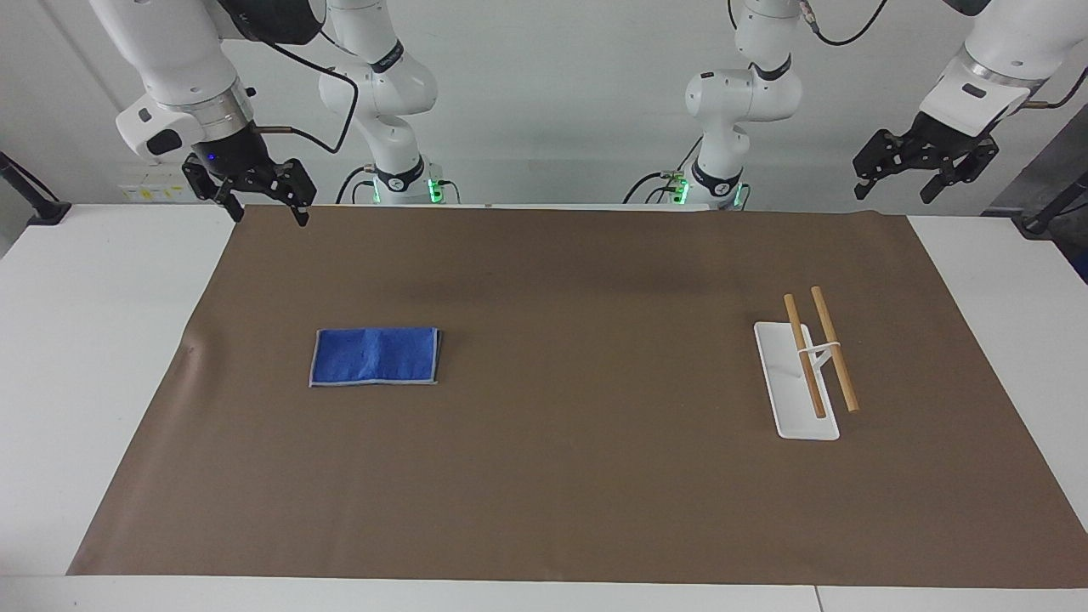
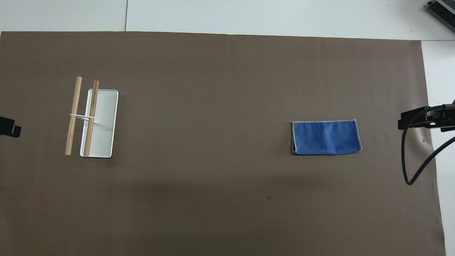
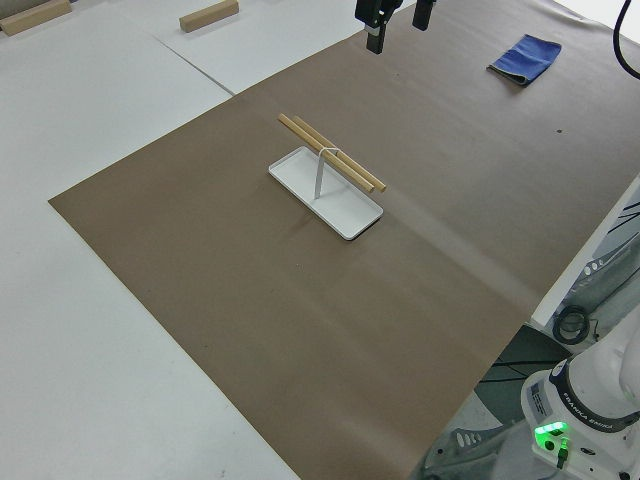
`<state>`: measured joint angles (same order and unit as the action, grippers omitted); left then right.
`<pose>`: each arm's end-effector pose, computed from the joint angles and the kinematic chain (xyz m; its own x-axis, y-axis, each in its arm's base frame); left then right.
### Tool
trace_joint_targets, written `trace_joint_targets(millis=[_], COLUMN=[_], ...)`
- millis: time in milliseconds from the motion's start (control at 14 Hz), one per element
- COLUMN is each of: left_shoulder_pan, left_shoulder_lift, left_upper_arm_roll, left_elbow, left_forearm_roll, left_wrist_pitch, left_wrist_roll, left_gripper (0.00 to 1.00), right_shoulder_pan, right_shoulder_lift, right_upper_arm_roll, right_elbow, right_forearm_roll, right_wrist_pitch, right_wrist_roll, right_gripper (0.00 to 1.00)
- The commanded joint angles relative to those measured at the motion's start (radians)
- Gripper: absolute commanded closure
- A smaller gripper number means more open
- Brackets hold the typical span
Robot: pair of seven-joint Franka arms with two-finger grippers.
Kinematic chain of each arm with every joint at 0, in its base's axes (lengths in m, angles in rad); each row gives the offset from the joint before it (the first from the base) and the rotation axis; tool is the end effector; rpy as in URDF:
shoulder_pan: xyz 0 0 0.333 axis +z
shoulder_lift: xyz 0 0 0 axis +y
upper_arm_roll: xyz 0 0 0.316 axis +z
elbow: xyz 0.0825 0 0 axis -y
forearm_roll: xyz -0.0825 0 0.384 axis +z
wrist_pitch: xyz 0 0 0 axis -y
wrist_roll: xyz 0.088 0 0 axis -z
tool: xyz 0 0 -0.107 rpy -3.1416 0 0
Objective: Right arm passes towel to left arm to hang
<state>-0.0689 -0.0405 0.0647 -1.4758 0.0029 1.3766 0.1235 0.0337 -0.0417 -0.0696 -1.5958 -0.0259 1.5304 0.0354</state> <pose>0.5206 -0.0010 0.6737 0.9902 -0.1270 -0.0583 -0.1268 -0.9919 0.0070 0.5368 -0.0230 0.6320 0.9971 -0.0721 -0.0230 -0.0716 -0.9971 0.0238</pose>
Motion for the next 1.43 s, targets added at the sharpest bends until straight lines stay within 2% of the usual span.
trace_joint_targets(millis=[0, 1000, 1357], left_shoulder_pan=[0.006, 0.006, 0.006], left_shoulder_lift=[-0.030, -0.030, -0.030], left_upper_arm_roll=[-0.005, -0.005, -0.005], left_elbow=[-0.037, -0.037, -0.037], left_forearm_roll=[0.017, 0.017, 0.017], left_wrist_pitch=[0.010, 0.010, 0.010], left_wrist_roll=[-0.008, -0.008, -0.008], left_gripper=[0.00, 0.00, 0.00], right_shoulder_pan=[-0.005, -0.005, -0.005], right_shoulder_lift=[-0.001, -0.024, -0.063], right_upper_arm_roll=[0.004, 0.004, 0.005], right_elbow=[-0.001, -0.050, -0.138], right_forearm_roll=[0.004, 0.009, 0.011], right_wrist_pitch=[0.004, 0.010, 0.103], right_wrist_roll=[-0.012, -0.003, -0.041], right_gripper=[0.00, 0.00, 0.00])
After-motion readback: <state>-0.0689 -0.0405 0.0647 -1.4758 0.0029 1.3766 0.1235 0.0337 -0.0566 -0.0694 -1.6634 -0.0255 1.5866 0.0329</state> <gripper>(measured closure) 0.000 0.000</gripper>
